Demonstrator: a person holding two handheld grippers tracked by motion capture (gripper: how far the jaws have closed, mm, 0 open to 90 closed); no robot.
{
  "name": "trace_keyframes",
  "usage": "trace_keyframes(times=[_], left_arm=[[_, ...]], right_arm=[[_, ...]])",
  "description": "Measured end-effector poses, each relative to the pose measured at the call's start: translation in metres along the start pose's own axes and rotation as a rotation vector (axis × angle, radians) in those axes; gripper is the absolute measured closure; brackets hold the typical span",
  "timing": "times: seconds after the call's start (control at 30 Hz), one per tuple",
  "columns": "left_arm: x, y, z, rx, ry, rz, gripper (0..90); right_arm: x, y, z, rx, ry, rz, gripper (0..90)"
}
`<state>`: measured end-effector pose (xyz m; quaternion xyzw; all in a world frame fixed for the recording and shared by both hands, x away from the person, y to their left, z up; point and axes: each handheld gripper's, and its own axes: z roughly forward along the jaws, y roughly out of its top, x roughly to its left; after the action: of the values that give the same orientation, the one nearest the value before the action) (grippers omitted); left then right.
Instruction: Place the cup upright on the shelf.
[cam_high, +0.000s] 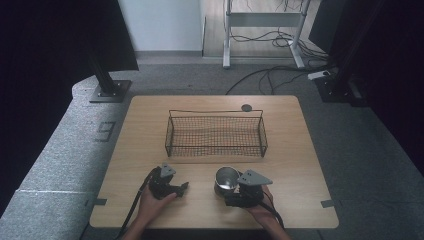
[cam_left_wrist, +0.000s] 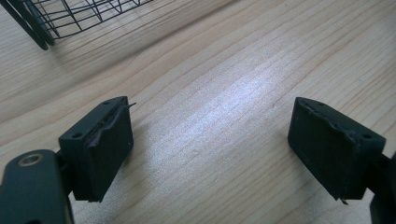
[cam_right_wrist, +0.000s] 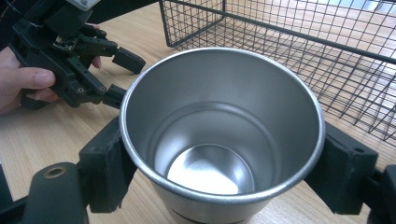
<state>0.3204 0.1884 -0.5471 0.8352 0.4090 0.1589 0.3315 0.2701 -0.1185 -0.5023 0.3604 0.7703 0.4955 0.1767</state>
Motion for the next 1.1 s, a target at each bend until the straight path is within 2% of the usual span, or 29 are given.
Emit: trace_keyframes(times=[1.1], left_arm=[[0.0,0.0,0.0,0.0,0.0,0.0,14.0]], right_arm=[[-0.013,0.012,-0.016,-0.046,-0.005,0.008,18.4]])
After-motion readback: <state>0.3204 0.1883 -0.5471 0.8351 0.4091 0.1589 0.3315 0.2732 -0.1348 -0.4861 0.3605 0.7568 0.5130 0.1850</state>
